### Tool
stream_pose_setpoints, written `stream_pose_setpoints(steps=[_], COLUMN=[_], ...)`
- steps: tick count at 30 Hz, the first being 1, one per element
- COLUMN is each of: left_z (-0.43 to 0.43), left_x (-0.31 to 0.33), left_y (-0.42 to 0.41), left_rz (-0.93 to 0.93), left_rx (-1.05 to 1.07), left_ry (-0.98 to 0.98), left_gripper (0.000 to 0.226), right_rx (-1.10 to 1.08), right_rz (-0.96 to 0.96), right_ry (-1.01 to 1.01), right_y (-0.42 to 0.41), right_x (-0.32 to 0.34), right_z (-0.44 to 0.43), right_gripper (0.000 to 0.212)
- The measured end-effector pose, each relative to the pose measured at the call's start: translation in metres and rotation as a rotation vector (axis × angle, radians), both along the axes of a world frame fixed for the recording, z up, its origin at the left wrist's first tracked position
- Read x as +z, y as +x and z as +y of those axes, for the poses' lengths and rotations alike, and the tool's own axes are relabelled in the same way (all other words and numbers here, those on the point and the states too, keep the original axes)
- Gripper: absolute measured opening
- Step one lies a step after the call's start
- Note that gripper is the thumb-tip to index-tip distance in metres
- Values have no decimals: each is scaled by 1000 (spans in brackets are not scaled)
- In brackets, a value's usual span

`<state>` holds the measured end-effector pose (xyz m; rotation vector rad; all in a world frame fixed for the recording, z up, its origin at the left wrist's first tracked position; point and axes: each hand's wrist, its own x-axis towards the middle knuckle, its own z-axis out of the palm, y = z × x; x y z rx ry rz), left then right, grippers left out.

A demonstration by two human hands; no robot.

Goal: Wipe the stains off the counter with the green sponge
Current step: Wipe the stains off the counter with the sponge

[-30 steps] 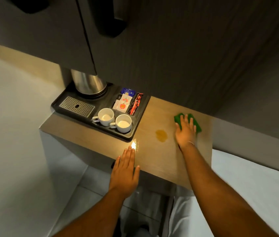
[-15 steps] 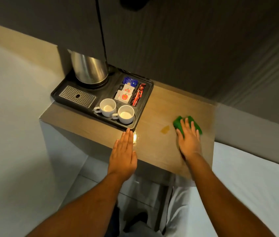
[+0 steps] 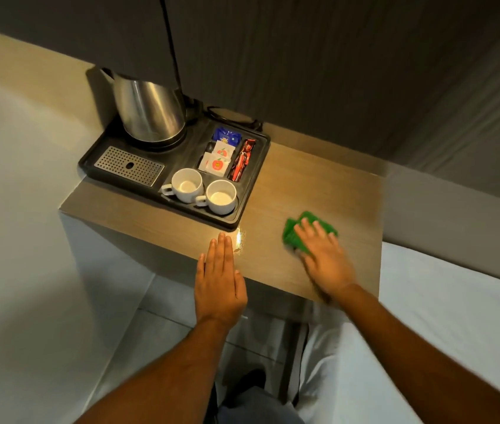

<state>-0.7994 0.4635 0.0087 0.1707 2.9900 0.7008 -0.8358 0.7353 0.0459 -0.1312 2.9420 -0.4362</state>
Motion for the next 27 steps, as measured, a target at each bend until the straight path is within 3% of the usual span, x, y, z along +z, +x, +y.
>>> stream_pose_setpoints(steps=[3, 6, 9, 14, 18, 22, 27], left_z=[-15, -25, -25, -22, -19, -14, -4], left_x=[-2, 0, 3, 8, 8, 8, -5], left_y=[3, 3, -1, -13, -15, -12, -4], left_rz=[9, 6, 34, 24, 50, 69, 65], left_rx=[22, 41, 70, 121, 79, 20, -131], left_ry=[-28, -68, -95, -100, -60, -20, -4], left_gripper=[80, 83, 85, 87, 83, 79, 74], right_rx=[-255, -140, 63, 205, 244, 100, -128], right_rz=[2, 2, 9, -18, -1, 42, 79], right_ry=[-32, -41, -57, -114, -74, 13, -17], right_y=[-76, -110, -70, 54, 52, 6, -80], right_x=[15, 17, 7, -16, -19, -14, 5], right_z=[5, -46, -96, -124, -120, -101, -88], right_gripper=[58, 58, 62, 70, 69, 78, 62])
